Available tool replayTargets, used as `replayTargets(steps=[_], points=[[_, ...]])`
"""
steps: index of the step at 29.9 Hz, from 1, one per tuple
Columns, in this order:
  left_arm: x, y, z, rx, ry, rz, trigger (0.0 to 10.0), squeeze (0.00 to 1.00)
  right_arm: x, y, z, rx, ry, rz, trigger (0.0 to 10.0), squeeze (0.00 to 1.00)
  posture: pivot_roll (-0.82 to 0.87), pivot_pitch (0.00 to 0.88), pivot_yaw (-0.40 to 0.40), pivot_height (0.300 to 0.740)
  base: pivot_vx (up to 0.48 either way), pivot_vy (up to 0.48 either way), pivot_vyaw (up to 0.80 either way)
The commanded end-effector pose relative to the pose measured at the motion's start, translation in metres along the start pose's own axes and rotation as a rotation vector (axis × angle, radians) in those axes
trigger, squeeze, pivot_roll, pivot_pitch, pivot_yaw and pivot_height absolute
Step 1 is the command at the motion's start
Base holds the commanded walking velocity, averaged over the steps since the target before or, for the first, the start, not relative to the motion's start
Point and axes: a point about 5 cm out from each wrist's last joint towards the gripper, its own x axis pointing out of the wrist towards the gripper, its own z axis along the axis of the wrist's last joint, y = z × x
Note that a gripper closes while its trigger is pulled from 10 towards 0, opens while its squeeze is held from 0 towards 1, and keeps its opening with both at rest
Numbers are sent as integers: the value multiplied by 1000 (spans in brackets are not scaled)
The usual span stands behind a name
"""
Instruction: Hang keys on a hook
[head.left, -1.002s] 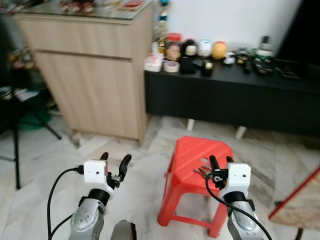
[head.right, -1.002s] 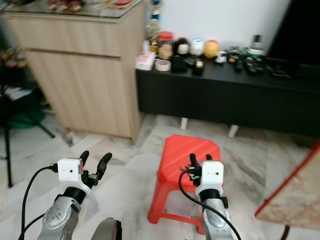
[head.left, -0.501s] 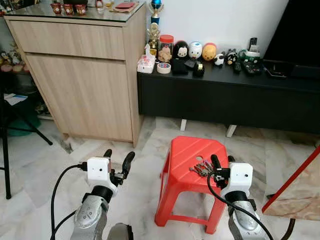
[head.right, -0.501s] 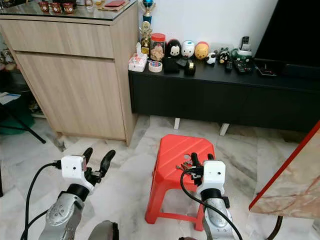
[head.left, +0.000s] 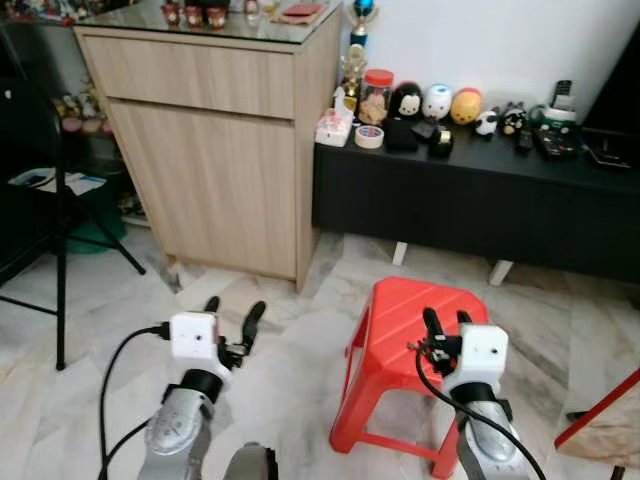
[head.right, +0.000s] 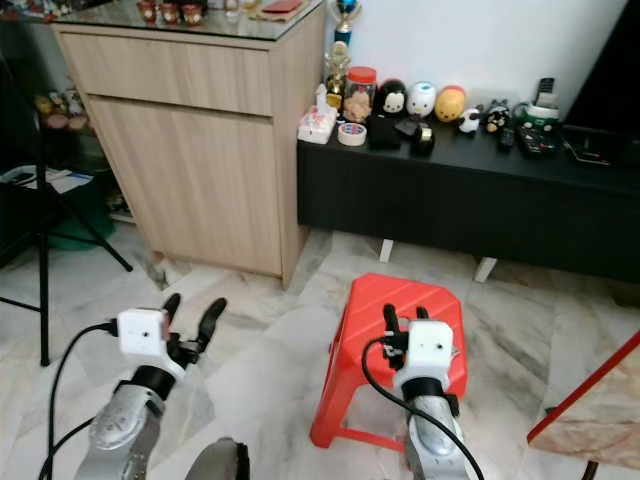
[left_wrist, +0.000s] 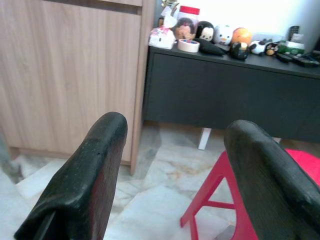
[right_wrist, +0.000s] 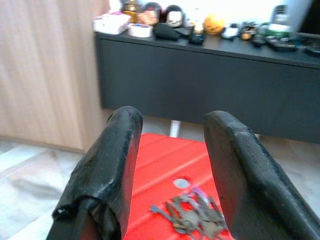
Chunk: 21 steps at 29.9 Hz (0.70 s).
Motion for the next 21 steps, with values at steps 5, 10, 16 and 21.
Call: replayTargets(steps=[5, 10, 16, 21], points=[[2, 0, 1, 13, 3, -6, 10000, 0, 1, -1, 1, 16, -1, -11, 10000, 0, 31, 0, -81, 647, 0, 0, 0], [3, 0, 2, 12, -2, -4, 10000, 0, 0, 0, 0, -4, 1, 5, 10000, 0, 31, 0, -81, 647, 268, 0, 0], [4, -1, 2, 10, -3, -6, 10000, 0, 0, 2, 0, -19, -2, 13, 10000, 0, 31, 0, -80, 647, 305, 0, 0], [4, -1, 2, 8, -3, -6, 10000, 0, 1, 3, 0, -14, -3, 14, 10000, 0, 33, 0, -80, 647, 322, 0, 0]])
